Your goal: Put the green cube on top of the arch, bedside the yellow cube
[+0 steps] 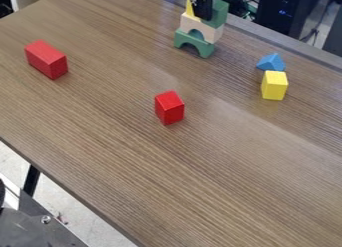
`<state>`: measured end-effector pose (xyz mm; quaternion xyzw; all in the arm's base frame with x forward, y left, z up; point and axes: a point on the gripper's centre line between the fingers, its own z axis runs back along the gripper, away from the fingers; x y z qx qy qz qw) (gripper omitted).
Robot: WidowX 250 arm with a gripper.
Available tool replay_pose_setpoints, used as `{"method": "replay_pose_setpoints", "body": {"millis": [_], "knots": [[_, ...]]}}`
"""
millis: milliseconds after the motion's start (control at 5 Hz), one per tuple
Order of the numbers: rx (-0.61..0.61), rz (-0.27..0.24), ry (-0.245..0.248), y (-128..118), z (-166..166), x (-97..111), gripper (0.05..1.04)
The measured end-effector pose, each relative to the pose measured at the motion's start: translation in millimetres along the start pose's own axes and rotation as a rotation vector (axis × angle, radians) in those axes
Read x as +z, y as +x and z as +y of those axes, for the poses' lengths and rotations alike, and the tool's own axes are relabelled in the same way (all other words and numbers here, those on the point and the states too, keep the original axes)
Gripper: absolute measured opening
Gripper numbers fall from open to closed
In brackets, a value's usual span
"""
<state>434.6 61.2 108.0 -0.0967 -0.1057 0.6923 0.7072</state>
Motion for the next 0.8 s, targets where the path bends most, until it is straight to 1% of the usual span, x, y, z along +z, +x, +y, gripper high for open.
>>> {"method": "replay_pose_setpoints", "body": {"millis": [200,400,600,800], "knots": [[-0.026,0.001,-0.020,-1,-6,4,0.998],[-0.054,-0.002,-0.063,-6,-18,15,0.998],[-0.128,-0.023,-0.093,-12,-29,33,0.998],[-0.395,0.011,-0.073,-42,-36,59,0.998]]}}
